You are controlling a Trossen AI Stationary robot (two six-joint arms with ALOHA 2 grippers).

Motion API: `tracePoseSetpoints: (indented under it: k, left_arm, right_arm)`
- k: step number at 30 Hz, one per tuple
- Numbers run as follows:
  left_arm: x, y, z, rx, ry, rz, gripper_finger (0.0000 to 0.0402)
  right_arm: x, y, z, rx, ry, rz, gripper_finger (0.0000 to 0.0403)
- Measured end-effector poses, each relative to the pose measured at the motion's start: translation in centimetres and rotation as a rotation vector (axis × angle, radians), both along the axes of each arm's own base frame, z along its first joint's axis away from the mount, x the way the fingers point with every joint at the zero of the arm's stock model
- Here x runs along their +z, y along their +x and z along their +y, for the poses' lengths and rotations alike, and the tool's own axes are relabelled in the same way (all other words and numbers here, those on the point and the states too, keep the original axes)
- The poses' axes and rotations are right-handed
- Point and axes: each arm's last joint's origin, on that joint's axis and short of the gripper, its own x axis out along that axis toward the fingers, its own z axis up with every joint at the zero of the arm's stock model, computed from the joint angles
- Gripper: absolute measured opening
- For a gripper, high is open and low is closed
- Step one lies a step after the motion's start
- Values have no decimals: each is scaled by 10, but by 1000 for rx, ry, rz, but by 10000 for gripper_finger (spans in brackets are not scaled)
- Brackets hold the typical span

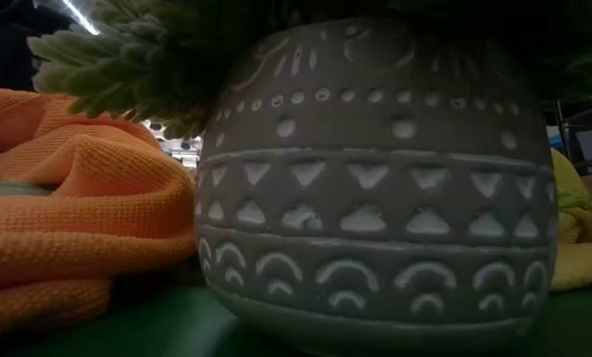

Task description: Sort microfiber towel by color & place in baskets

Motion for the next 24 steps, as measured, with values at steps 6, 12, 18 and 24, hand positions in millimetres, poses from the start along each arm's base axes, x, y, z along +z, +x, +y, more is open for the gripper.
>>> tracePoseSetpoints:
  k: [6,12,18,24]
  left_arm:
    - [0,0,0,0,0,0,77]
    - [0,0,0,0,0,0,77]
    - [0,0,0,0,-1,0,77]
    - [0,0,0,0,-1,0,77]
  right_arm:
    - [0,0,0,-10,-33,4,277]
    - [0,0,0,-3,0,-3,277]
    - [5,0,1,11,257,-90,277]
    - [5,0,0,-1,521,-123,277]
